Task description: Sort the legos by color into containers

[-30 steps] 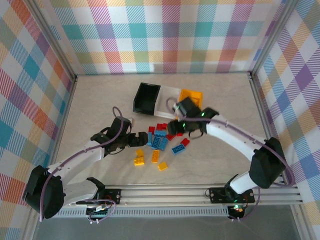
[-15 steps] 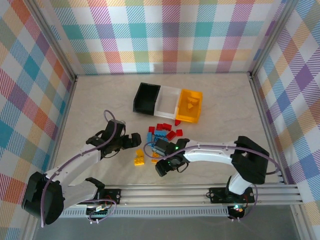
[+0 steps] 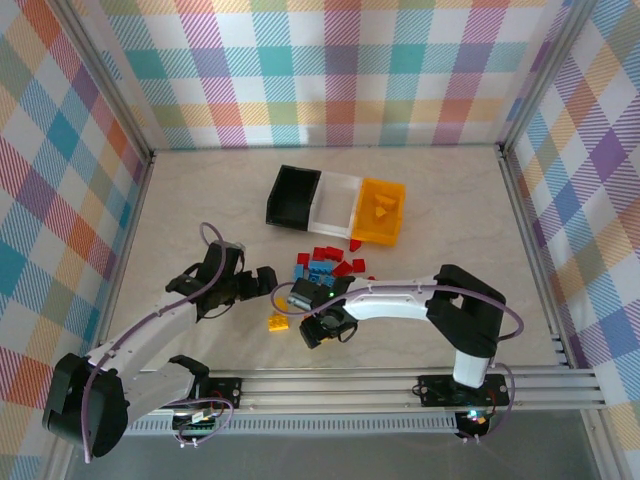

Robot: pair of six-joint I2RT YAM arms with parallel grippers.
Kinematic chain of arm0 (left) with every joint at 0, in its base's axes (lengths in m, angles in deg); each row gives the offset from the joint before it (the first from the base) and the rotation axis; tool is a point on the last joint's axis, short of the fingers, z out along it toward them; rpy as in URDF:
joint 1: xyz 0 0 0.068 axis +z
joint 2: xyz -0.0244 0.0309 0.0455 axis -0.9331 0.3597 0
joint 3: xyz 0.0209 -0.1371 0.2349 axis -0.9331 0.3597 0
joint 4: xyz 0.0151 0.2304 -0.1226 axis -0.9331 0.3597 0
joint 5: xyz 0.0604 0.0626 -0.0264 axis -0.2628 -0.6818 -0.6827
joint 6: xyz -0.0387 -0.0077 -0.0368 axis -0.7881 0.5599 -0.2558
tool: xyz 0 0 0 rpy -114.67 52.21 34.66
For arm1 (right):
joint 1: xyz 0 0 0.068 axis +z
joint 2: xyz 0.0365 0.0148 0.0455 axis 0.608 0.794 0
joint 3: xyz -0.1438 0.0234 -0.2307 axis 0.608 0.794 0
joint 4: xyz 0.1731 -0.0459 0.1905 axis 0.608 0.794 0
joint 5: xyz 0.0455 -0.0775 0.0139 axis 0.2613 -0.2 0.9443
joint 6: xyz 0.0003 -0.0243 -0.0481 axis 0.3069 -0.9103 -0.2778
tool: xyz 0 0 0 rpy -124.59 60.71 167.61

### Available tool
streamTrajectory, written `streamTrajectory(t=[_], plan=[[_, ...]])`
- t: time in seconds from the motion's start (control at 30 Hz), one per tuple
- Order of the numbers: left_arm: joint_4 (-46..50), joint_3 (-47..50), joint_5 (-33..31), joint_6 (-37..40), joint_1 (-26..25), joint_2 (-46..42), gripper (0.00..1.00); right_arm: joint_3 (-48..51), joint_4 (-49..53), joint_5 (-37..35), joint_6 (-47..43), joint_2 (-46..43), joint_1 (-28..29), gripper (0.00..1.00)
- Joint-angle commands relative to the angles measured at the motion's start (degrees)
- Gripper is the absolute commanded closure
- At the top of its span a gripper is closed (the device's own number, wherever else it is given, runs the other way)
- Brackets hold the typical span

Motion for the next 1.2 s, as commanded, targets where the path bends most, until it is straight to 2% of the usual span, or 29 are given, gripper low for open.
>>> streamTrajectory(t=[0.0, 0.23, 0.5, 0.63, 0.77, 0.9, 1.03, 1.17], plan=[[0.76, 0.70, 1.17, 1.12, 1.21, -0.64, 0.00, -1.40, 1.46, -2.26, 1.38, 1.59, 0.81, 0.30], [0.75, 1.13, 1.74, 1.39, 1.96, -0.76, 0.00, -1.49, 2.76, -4.35, 2.28, 0.62, 1.25, 0.46], [0.29, 1.24, 2.10, 1.28, 2.18, -0.46, 0.00, -1.48, 5.02, -7.52, 1.55, -3.24, 1.05, 0.48], [0.14, 1.13, 2.14, 1.12, 2.18, -0.45, 0.00, -2.02, 7.98, -9.59, -0.18, -7.66, -1.21, 0.48], [0.35, 0.30, 2.42, 1.33, 2.18, -0.64, 0.00, -1.65, 8.70, -9.96, -4.22, -14.58, -8.77, 0.48], [-0.03, -0.62, 2.91, 1.38, 2.18, -0.39, 0.00, -3.90, 6.99, -7.59, -10.48, -18.36, -20.16, 0.48], [-0.56, -1.31, 3.46, 1.47, 2.18, 1.05, 0.00, -10.22, 4.08, -3.44, -15.53, -13.36, -32.48, 0.48], [-0.46, -2.21, 4.33, 1.81, 1.97, 2.28, 0.00, -19.10, 2.90, -0.23, -17.81, -5.76, -39.34, 0.47]])
